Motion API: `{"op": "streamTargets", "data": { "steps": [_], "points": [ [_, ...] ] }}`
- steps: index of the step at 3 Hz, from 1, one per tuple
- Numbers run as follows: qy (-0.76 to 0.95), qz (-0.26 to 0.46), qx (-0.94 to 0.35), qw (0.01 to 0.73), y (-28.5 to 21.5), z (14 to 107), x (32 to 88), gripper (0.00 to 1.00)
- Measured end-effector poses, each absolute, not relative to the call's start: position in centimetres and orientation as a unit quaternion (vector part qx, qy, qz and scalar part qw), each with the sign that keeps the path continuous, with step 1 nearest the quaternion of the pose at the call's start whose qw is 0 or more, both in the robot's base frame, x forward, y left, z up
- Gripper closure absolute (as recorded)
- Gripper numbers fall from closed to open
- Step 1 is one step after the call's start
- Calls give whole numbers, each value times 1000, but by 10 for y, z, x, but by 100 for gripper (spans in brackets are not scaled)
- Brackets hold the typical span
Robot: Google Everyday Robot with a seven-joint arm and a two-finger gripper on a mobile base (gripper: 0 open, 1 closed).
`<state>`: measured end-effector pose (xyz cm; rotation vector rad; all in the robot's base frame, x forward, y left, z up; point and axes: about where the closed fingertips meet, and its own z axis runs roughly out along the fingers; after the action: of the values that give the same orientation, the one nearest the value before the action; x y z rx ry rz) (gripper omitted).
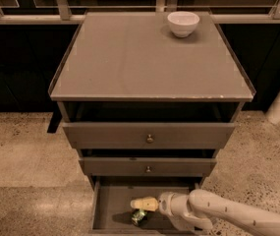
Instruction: Pick green can from bottom drawer and place on counter
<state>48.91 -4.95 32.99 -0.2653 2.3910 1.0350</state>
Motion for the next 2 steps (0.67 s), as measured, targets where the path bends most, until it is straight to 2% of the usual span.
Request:
{"op": "streamTargets", "data": {
  "steps": [2],
  "points": [
    [871, 377, -158, 271, -57, 290, 519, 0]
  ]
}}
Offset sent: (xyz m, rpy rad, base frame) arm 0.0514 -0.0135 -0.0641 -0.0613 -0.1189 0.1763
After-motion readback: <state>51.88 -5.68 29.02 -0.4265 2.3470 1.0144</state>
